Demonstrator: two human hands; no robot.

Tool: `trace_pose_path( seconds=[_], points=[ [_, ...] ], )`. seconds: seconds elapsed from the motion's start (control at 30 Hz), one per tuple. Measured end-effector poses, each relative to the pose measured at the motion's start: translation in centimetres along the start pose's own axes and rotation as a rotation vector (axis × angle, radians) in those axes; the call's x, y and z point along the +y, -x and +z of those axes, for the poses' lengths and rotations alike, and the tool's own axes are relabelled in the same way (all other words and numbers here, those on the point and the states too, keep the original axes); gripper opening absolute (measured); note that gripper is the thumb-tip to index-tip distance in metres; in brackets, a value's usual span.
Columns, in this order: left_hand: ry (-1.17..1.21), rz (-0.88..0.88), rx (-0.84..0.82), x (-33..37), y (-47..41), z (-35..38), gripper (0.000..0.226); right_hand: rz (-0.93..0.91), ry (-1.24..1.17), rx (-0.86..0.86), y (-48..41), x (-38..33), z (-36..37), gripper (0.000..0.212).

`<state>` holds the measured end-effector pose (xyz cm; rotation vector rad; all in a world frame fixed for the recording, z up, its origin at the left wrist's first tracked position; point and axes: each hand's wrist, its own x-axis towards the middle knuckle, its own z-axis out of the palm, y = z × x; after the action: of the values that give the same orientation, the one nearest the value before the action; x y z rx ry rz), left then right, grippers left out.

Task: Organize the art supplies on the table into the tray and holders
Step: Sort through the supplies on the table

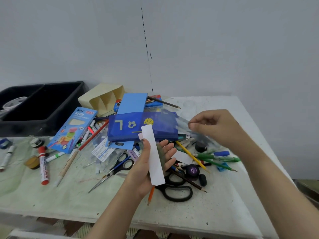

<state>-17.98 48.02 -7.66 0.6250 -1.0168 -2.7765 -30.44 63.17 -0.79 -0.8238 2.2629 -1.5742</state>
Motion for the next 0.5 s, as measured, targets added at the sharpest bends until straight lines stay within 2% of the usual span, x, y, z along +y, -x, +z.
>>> trace_pose_path(
  seconds=[0.1, 0.2, 0.3, 0.43, 0.5],
  points=[
    [0.014, 0.053, 0.009, -0.5, -0.1, 0.5, 0.066, 0.071, -0.114, 0.054, 1.1, -0.2, 3.4, 0.009],
    [0.021, 0.056, 0.024, -1.0, 0.0, 1.0, 0.057, 0.078, -0.109, 0.018, 2.2, 0.2, 6.3, 0.004],
    [0.081, 0.042, 0.027, -1.0, -0.1, 1.2, 0.057, 0.012, 0.030, 0.014, 3.0, 0.9, 8.1, 0.005],
    [0.138, 0.041, 0.037, -0.9, 0.0, 1.0, 0.045, -0.127, 0.298, 0.054, 3.8, 1.6, 9.1, 0.012],
    [0.142, 0.065, 0.019, -0.9, 0.3, 1.0, 0.044, -0.150, 0.325, 0.061, 4.2, 1.9, 9.2, 0.019]
  ],
)
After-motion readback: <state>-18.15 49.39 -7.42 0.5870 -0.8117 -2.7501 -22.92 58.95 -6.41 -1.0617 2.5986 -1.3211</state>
